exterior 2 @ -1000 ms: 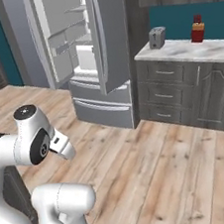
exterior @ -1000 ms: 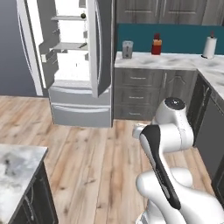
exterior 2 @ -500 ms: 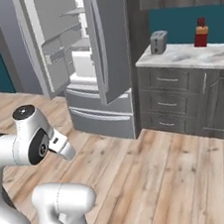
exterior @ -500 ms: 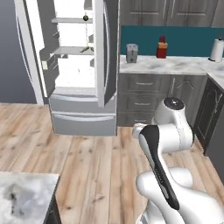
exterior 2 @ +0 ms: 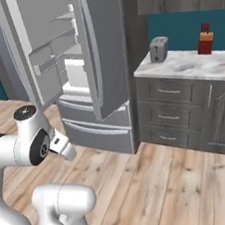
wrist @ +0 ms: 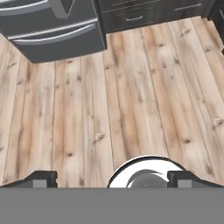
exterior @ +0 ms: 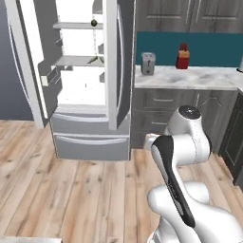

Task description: Gather the potato and avocado from the fridge and place them on a tray on the dining counter. Then gather the fishs from the fridge and place them on the other tray.

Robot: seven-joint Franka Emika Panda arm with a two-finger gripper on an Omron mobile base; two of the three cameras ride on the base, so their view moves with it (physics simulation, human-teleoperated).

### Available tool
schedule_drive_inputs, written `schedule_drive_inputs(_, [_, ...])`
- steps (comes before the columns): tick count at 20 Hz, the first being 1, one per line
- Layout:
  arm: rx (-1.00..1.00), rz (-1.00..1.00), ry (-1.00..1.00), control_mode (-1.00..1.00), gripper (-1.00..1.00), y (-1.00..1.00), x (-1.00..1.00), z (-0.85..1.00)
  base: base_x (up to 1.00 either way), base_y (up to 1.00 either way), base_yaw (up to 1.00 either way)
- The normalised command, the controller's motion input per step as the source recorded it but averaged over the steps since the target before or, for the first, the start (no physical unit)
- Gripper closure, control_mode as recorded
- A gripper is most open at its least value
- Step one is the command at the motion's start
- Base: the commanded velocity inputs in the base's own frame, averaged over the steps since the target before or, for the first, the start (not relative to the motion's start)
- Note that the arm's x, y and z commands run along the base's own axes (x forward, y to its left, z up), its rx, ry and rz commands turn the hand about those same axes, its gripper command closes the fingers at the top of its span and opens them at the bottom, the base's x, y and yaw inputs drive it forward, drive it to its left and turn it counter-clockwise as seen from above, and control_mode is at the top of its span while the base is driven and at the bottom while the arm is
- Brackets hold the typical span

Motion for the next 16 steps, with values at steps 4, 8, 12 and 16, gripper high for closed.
schedule_drive_inputs(4, [0.00, 0.00, 0.00, 1.00, -1.00, 0.00, 0.00, 0.00, 0.70, 0.46, -0.09])
schedule_drive_inputs(8, [0.00, 0.00, 0.00, 1.00, -1.00, 0.00, 0.00, 0.00, 0.69, 0.49, -0.09])
schedule_drive_inputs(12, [0.00, 0.00, 0.00, 1.00, -1.00, 0.00, 0.00, 0.00, 0.71, 0.42, -0.08])
schedule_drive_inputs(16, [0.00, 0.00, 0.00, 1.00, -1.00, 0.00, 0.00, 0.00, 0.69, 0.39, -0.07])
